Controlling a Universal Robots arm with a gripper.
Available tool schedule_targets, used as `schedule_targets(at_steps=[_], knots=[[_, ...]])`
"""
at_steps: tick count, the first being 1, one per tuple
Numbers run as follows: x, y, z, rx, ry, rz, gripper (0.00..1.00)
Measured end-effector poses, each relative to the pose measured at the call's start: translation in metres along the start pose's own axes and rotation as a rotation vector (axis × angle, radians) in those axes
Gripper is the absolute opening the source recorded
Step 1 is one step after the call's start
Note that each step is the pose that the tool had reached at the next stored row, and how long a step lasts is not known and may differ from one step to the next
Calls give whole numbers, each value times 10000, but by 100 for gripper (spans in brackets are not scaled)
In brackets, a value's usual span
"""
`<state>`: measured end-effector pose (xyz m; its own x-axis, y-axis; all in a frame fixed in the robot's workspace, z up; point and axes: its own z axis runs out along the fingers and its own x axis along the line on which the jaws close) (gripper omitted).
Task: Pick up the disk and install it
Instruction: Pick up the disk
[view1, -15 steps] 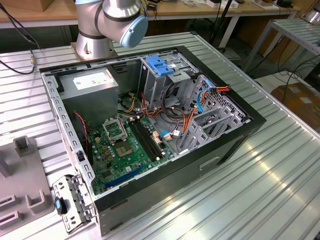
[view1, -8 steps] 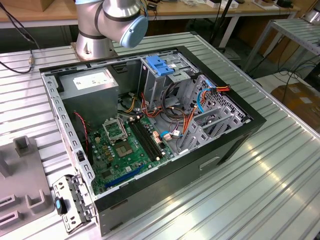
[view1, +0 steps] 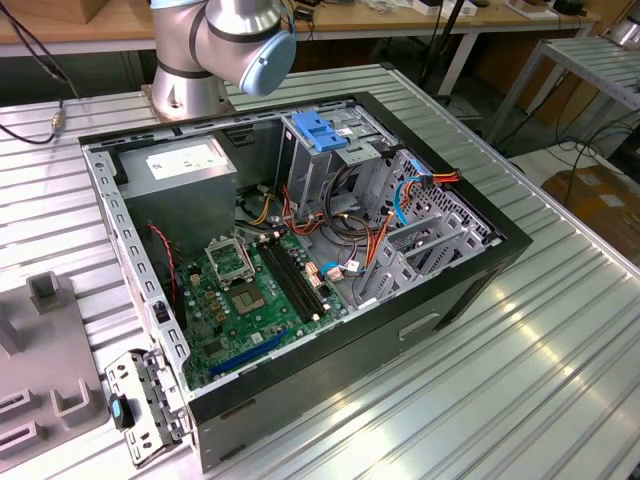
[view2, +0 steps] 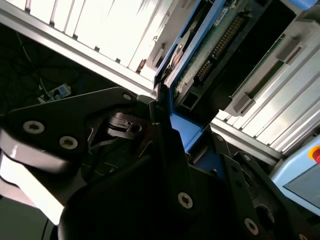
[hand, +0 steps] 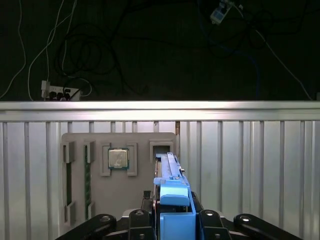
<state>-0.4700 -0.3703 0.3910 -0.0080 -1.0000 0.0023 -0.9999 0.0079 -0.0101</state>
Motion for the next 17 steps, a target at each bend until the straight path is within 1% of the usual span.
schedule_targets(at_steps=[5,7,10,11,13,17], knots=[[0,-1,-126,0,-44,0,37],[1,-2,-204,-1,-73,0,37],[1,-3,-276,-2,-125,1,37],[1,-3,-292,-2,-136,1,37],[1,-3,-324,1,-178,1,37],[1,-4,-408,-2,-218,2,37]])
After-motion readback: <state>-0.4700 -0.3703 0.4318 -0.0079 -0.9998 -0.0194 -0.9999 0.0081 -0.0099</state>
